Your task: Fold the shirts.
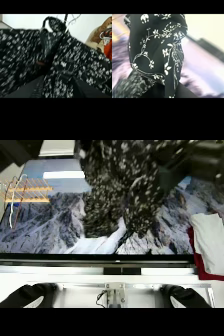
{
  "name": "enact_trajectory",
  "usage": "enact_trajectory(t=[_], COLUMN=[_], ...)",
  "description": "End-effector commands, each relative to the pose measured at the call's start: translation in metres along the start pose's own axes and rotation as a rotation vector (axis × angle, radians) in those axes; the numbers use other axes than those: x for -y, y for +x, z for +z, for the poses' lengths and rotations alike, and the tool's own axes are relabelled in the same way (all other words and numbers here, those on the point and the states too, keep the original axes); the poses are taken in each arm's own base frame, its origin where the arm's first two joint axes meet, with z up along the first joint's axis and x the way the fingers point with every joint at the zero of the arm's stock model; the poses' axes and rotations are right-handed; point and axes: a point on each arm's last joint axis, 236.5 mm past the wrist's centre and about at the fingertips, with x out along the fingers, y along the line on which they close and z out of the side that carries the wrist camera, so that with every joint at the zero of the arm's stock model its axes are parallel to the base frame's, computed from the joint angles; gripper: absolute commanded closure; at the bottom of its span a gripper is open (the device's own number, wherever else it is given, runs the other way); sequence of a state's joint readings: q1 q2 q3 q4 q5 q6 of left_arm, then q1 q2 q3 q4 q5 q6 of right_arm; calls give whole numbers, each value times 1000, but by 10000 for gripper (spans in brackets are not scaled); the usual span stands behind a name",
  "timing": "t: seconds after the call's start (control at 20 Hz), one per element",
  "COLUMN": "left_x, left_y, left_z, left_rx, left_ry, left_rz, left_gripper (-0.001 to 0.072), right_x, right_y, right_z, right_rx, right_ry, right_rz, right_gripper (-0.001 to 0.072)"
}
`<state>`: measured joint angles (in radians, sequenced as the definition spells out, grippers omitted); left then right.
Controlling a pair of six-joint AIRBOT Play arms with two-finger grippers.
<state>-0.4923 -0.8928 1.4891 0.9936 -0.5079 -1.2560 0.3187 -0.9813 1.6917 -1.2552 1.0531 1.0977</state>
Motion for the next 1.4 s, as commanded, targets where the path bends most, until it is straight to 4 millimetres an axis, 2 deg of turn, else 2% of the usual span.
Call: enact_trajectory(t=[0.0, 0.05, 0.15, 0.25, 0.35, 0.45, 0.55, 0.75, 0.9, 0.95, 1.0, 1.1, 1.25, 1.35], left_x=[6, 6, 3, -1, -4, -6, -8, -12, -17, -18, -19, -21, -24, -25], left_y=[-11, -14, -16, -15, -14, -11, -8, 2, 10, 12, 15, 18, 22, 25], left_z=[13, 18, 20, 17, 14, 12, 8, -2, -12, -15, -18, -23, -28, -31], left_rx=[30, 43, 46, 36, 28, 23, 14, -10, -31, -38, -44, -55, -66, -73], left_ry=[68, 80, 112, 139, 155, 155, 153, 147, 142, 140, 138, 135, 133, 131], left_rz=[-4, -2, 15, 31, 41, 43, 45, 48, 51, 51, 52, 53, 55, 56], left_gripper=[60, 18, 20, 21, 22, 23, 23, 24, 24, 24, 24, 24, 24, 24], right_x=[47, 58, 78, 104, 136, 158, 166, 165, 167, 167, 167, 168, 173, 181], right_y=[-29, -41, -66, -99, -144, -191, -233, -306, -367, -382, -392, -399, -387, -369], right_z=[21, 30, 44, 50, 45, 33, 11, -30, -43, -46, -48, -51, -47, -40], right_rx=[27, 40, 69, 69, 27, -16, -71, -170, -170, -161, -160, -169, -176, -189], right_ry=[-36, -34, -11, 11, 33, 75, 155, 270, 316, 328, 339, 349, 339, 306], right_rz=[-210, -265, -363, -497, -682, -845, -962, -1122, -1287, -1331, -1359, -1390, -1395, -1392], right_gripper=[674, 674, 674, 674, 674, 674, 674, 674, 674, 674, 674, 674, 674, 674])
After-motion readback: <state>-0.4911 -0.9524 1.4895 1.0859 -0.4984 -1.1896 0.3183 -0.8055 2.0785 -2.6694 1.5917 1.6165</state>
